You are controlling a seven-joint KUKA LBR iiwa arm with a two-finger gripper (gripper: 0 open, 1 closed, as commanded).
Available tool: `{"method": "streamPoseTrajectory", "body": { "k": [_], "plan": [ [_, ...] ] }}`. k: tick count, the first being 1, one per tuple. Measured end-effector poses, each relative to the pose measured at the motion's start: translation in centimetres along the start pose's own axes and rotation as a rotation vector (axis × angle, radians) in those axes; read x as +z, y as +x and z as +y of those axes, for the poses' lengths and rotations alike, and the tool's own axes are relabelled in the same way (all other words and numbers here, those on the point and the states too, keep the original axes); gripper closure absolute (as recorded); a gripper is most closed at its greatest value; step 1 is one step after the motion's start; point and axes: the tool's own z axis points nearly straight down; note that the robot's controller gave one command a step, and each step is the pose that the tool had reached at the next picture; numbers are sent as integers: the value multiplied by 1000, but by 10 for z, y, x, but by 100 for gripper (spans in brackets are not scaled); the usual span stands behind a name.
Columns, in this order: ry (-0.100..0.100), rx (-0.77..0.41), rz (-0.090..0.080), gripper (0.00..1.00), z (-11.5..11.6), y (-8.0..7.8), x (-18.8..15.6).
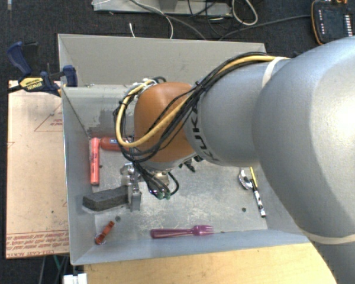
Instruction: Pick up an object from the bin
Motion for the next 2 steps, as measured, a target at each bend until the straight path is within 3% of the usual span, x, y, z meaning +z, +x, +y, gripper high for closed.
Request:
{"method": "streamPoseTrajectory", "body": {
  "k": [1, 2],
  "plan": [
    [2, -44, 2, 100, -11, -3, -91],
    [-1, 35, 4, 100, -9, -5, -178]
  ]
}}
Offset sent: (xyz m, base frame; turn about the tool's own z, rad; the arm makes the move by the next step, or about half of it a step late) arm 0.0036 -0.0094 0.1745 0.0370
